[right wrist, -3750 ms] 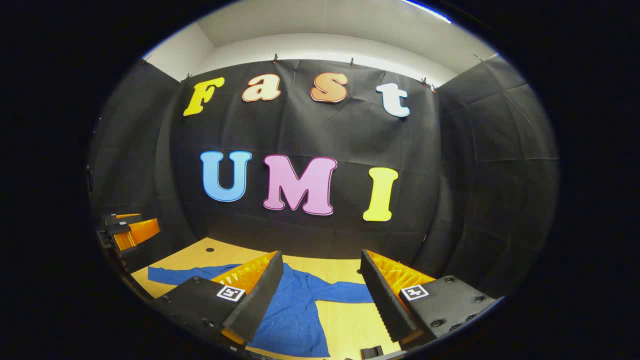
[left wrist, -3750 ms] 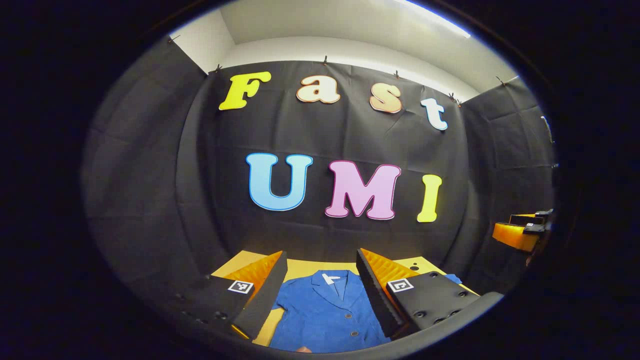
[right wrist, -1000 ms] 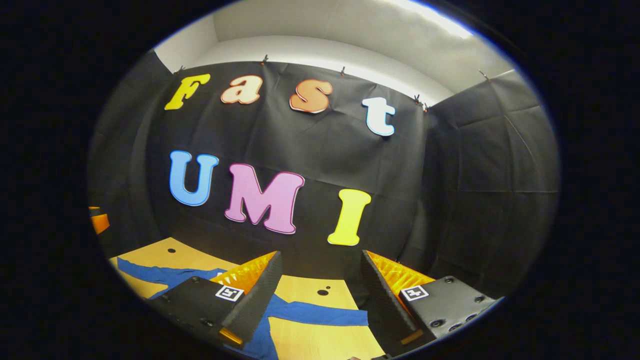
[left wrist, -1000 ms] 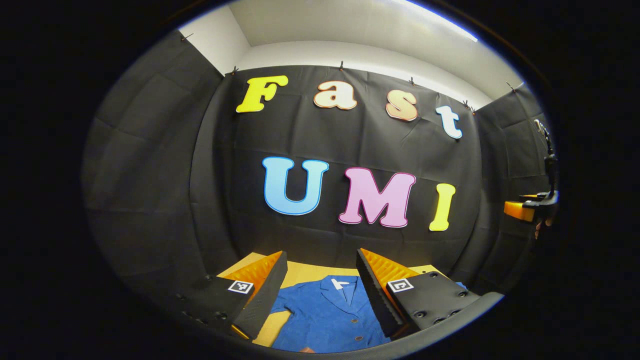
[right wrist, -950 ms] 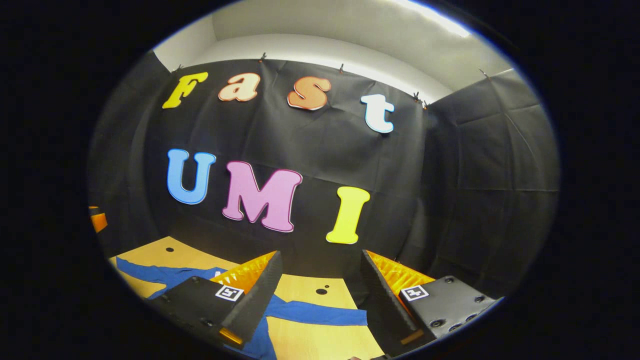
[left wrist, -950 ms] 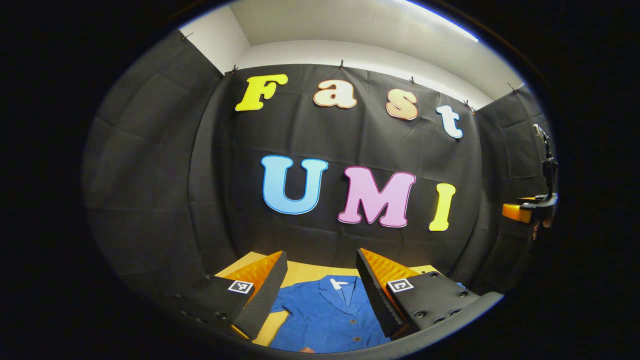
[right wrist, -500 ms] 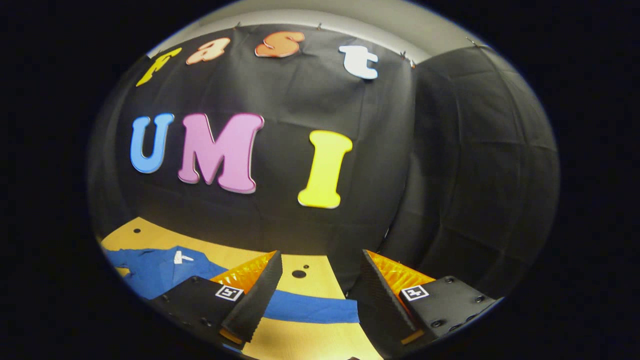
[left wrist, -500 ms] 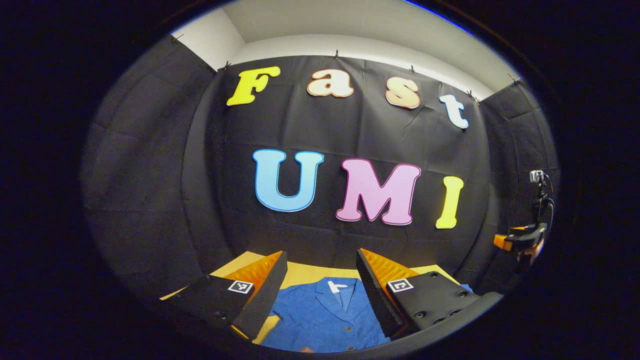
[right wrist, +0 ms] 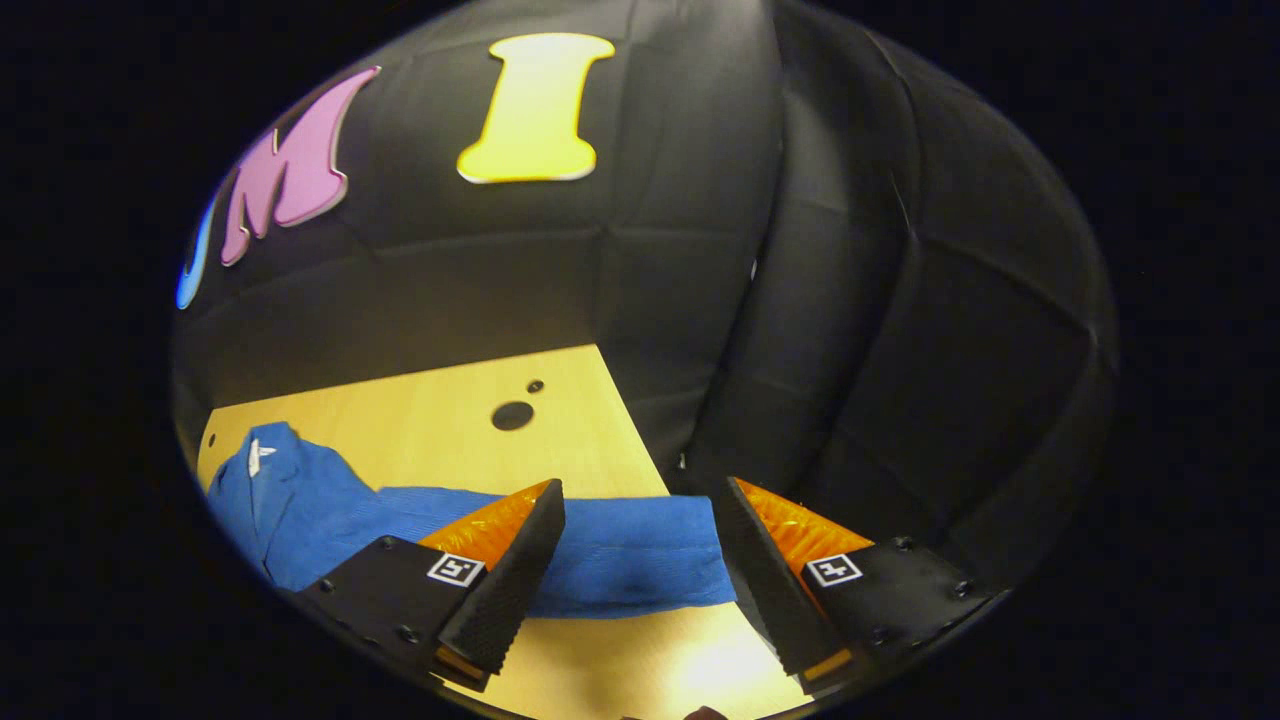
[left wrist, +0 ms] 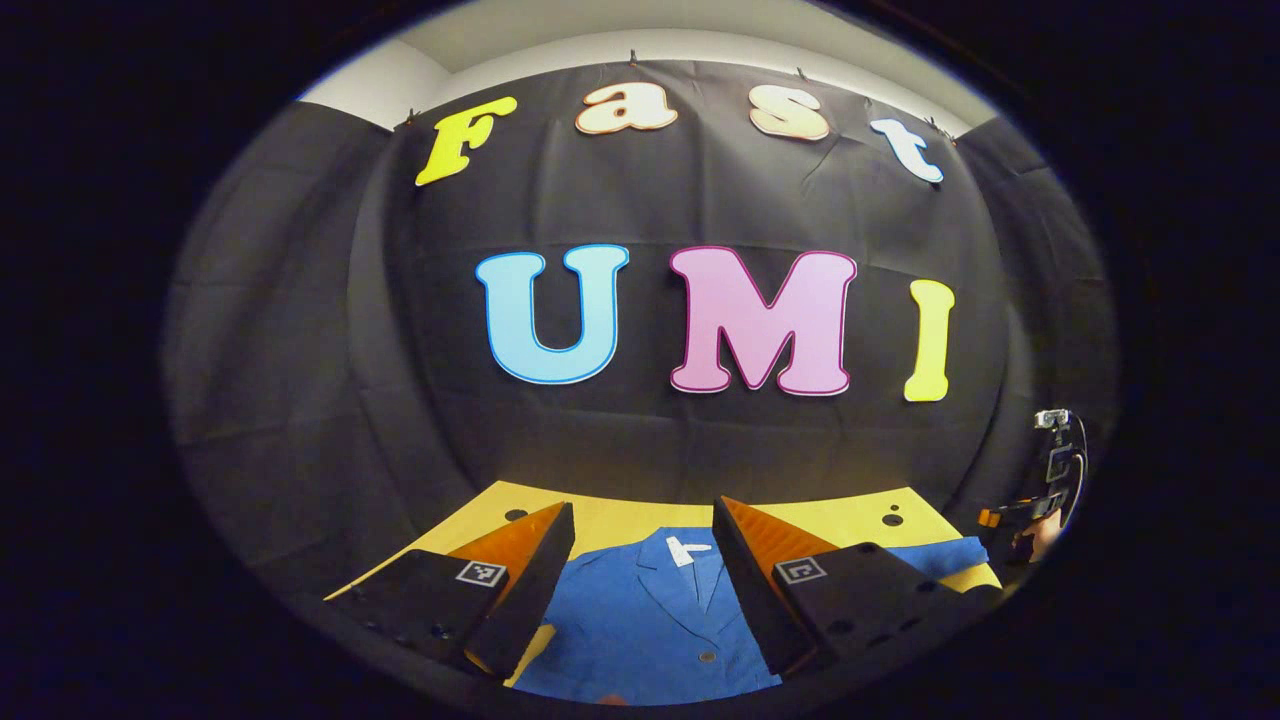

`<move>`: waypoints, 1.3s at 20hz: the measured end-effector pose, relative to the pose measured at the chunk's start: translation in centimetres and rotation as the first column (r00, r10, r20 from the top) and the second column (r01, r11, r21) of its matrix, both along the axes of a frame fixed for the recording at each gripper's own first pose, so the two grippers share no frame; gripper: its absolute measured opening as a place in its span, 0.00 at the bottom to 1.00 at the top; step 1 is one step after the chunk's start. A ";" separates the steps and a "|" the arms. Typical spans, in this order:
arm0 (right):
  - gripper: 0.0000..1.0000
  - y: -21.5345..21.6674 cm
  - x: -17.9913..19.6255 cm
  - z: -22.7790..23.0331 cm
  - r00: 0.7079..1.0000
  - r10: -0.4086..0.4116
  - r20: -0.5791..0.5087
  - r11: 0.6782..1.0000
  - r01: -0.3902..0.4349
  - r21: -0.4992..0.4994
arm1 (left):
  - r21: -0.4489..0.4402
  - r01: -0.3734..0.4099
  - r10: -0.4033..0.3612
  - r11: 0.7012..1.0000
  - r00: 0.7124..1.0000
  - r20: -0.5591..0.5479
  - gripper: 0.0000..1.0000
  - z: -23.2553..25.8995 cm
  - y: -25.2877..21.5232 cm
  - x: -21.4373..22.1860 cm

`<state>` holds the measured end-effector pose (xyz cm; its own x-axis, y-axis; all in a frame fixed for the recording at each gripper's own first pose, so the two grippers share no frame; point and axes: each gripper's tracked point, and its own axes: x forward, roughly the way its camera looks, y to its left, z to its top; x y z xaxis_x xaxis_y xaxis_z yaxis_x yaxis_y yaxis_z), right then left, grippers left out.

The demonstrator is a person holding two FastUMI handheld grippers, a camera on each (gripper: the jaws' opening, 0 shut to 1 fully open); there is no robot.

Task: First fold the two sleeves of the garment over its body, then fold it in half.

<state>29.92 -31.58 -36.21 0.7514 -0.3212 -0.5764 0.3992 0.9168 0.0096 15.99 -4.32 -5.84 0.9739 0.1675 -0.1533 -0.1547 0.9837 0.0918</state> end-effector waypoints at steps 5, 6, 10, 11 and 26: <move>1.00 -2.1 -1.0 -5.8 0.991 -0.050 -0.124 0.998 0.056 0.042 | 0.047 0.021 -0.019 0.999 0.999 -0.037 0.80 -0.5 -1.5 1.5; 1.00 -2.2 -1.5 -6.8 0.987 -0.048 -0.151 0.998 0.055 0.043 | 0.042 0.016 -0.014 0.999 0.999 -0.047 0.80 -1.0 -1.6 1.9; 0.92 -1.5 -1.0 -7.7 0.984 -0.024 -0.174 0.996 0.038 0.076 | 0.014 0.012 -0.011 1.000 0.997 -0.075 0.80 -1.9 -2.1 2.6; 0.84 -1.3 -1.2 -7.2 0.983 -0.031 -0.183 0.993 0.051 0.105 | 0.017 0.012 -0.011 1.000 0.997 -0.078 0.80 -1.9 -2.1 2.6; 0.12 -2.1 -1.6 -7.8 0.982 -0.011 -0.187 1.000 0.011 0.003 | 0.013 -0.028 0.029 1.000 0.996 -0.090 0.80 -2.4 0.4 1.5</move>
<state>28.35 -33.68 -43.99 0.6270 -0.3263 -0.7074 0.4043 0.9125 -0.0626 17.48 -3.95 -8.27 0.9511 0.1970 -0.2379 -0.1731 0.9779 0.1176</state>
